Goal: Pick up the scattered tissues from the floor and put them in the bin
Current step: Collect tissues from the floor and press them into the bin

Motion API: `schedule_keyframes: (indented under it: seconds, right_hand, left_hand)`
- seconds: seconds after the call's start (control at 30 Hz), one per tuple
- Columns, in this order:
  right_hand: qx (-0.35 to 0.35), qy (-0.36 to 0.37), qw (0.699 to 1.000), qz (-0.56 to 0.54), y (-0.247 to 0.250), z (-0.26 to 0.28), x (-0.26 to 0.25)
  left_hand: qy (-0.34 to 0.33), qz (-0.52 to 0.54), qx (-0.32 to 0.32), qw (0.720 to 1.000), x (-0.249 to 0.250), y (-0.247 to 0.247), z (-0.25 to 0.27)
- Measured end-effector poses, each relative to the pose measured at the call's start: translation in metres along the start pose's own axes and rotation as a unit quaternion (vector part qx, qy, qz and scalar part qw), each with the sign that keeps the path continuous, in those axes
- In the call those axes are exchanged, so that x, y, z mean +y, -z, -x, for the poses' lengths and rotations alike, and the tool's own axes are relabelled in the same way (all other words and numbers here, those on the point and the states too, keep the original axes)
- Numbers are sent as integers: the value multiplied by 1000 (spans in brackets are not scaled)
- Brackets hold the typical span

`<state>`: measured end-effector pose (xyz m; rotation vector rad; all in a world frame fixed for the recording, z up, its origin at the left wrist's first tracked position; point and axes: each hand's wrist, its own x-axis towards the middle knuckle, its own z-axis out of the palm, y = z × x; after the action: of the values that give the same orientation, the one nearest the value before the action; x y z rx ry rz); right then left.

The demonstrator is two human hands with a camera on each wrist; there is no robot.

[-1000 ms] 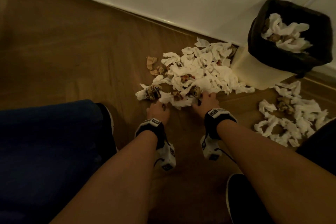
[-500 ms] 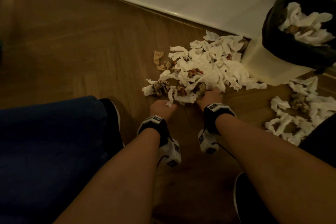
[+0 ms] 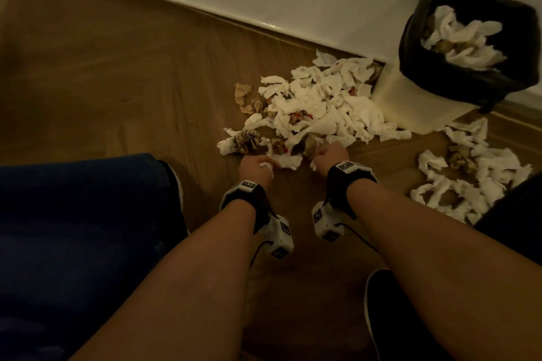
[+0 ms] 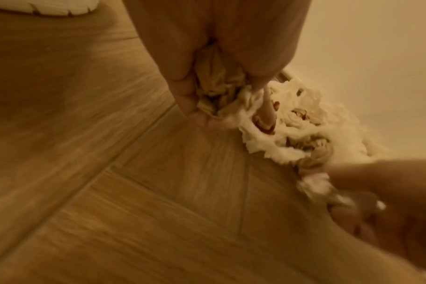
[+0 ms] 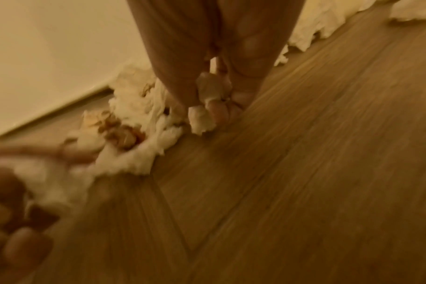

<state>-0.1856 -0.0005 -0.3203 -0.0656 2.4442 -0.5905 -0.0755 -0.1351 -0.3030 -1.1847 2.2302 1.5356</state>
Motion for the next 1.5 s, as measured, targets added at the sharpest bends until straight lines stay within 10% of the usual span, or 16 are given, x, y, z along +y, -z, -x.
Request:
schedule_keyframes:
  seconds: [0.23, 0.4, 0.7, 0.93, 1.1, 1.5]
  right_hand:
    - [-35, -43, 979, -195, 26, 4, 6]
    - [-35, -137, 896, -420, 45, 22, 11]
    - [-57, -43, 927, -368, 80, 49, 21]
    - [38, 19, 925, -376, 150, 98, -20]
    - [107, 61, 919, -375, 212, 110, -36]
    - [180, -13, 894, -409, 345, 100, 3]
  left_hand:
    - [38, 19, 1, 999, 14, 0, 8]
    - [13, -6, 0, 1000, 26, 1, 9]
    - [-25, -43, -68, 996, 66, -2, 23]
    - [-27, 228, -86, 969, 127, -5, 49]
    - [-131, 223, -54, 964, 200, -11, 80]
    - [-190, 158, -94, 964, 333, -44, 81]
